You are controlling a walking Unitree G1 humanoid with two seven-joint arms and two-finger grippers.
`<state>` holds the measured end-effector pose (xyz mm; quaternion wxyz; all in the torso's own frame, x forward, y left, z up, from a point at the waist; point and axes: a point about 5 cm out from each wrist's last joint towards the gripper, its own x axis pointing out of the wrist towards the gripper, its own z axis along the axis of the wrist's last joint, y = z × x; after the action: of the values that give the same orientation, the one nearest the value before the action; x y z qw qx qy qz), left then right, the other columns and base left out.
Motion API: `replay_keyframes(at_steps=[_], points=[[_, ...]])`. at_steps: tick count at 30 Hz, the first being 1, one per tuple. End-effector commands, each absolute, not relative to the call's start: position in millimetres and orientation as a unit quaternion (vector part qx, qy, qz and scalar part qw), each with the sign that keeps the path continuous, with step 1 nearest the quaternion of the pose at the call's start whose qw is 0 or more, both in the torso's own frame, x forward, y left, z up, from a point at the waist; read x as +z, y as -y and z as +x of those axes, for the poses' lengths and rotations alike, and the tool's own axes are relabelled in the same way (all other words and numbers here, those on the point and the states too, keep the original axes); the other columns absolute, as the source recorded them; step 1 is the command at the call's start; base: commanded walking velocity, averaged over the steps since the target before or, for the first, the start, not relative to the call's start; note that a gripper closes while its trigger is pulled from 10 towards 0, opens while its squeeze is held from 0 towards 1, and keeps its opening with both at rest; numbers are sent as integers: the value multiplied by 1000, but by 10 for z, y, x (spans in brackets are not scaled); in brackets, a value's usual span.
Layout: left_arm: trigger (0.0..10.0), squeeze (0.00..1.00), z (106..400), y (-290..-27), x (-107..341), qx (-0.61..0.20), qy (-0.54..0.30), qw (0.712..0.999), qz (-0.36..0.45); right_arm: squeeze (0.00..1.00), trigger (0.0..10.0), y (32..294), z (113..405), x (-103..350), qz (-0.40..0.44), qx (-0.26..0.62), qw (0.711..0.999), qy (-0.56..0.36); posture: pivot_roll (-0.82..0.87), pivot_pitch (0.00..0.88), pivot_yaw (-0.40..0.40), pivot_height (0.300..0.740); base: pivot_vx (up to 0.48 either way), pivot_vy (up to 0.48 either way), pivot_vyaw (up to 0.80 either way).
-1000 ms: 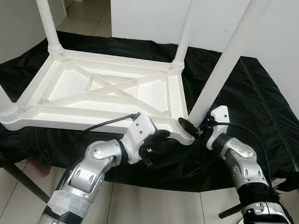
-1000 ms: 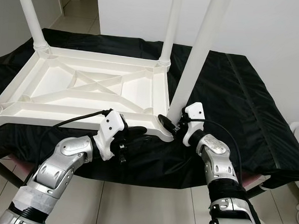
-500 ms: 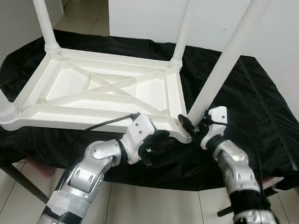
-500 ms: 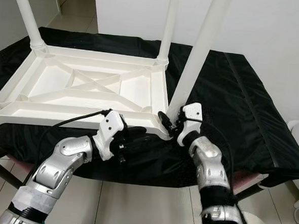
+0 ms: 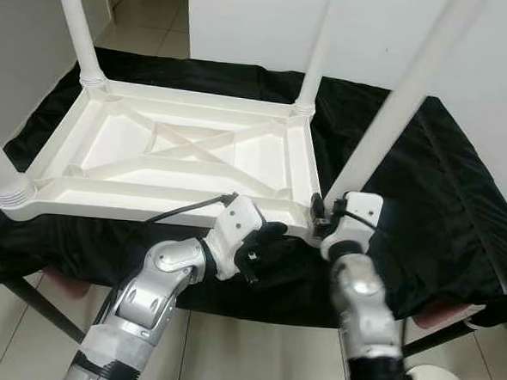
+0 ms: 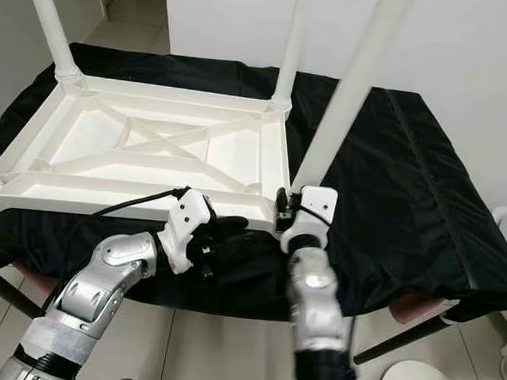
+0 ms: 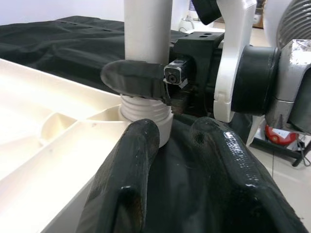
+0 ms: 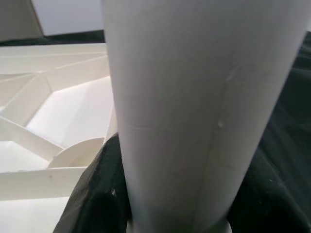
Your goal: Building children table
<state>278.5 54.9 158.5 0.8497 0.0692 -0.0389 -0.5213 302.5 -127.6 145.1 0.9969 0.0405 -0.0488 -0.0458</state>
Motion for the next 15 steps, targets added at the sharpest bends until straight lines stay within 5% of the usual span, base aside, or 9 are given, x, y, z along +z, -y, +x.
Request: replay_keyframes(at_steps=[1, 7, 8, 9, 15], points=[[10000, 0, 2786, -528, 1559, -518, 35, 852, 75, 0, 10000, 1245, 2954, 1392, 50, -60, 996, 37, -22, 54, -49, 740, 0, 0, 0], [10000, 0, 2779, -515, 1558, -523, 35, 848, 76, 0, 10000, 1201, 2927, 1418, 63, -49, 996, 40, -26, 45, -42, 740, 0, 0, 0], [10000, 0, 2785, -522, 1560, -523, 35, 848, 76, 153, 10000, 1211, 2912, 1421, 68, -52, 996, 41, -27, 43, -41, 740, 0, 0, 0], [10000, 0, 2790, -529, 1561, -522, 35, 848, 77, 1000, 10000, 1221, 2905, 1429, 66, -50, 996, 45, -28, 43, -41, 740, 0, 0, 0], [10000, 0, 2792, -523, 1562, -522, 36, 849, 78, 1000, 10000, 1255, 2909, 1464, 49, -29, 997, 54, -29, 41, -42, 740, 0, 0, 0]])
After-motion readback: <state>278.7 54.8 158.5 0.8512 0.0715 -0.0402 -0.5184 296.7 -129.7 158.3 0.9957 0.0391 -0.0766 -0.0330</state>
